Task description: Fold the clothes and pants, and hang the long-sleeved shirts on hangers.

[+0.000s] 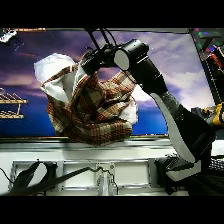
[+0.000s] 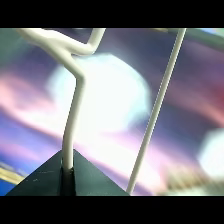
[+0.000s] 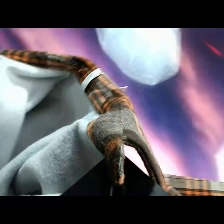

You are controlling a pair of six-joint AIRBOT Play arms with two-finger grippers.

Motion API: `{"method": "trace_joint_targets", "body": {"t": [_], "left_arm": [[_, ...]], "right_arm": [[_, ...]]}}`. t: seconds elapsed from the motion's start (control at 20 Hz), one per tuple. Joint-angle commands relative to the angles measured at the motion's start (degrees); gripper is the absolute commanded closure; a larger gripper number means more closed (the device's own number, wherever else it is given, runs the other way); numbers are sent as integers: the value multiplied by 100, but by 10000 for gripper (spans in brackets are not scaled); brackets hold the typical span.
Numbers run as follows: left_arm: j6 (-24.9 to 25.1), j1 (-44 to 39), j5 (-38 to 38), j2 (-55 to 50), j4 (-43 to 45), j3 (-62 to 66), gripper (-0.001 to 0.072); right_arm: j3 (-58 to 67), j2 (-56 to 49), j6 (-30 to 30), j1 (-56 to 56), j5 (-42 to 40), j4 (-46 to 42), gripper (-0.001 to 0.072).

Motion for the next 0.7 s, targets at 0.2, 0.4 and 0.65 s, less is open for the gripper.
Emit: {"method": "trace_joint_targets", "body": {"t": [0.2,0.4,0.65], "left_arm": [[1394,-2120,-1939,2162,529,-1174,686],[2181,-2896,-2166,2428,415,-1189,687],[2181,-3257,-2468,2111,372,-1189,687]], "right_arm": [[7,129,-577,-114,-192,-74,675],[7,310,-697,-114,-380,-74,675],[7,494,-831,-114,-369,-72,675]]}}
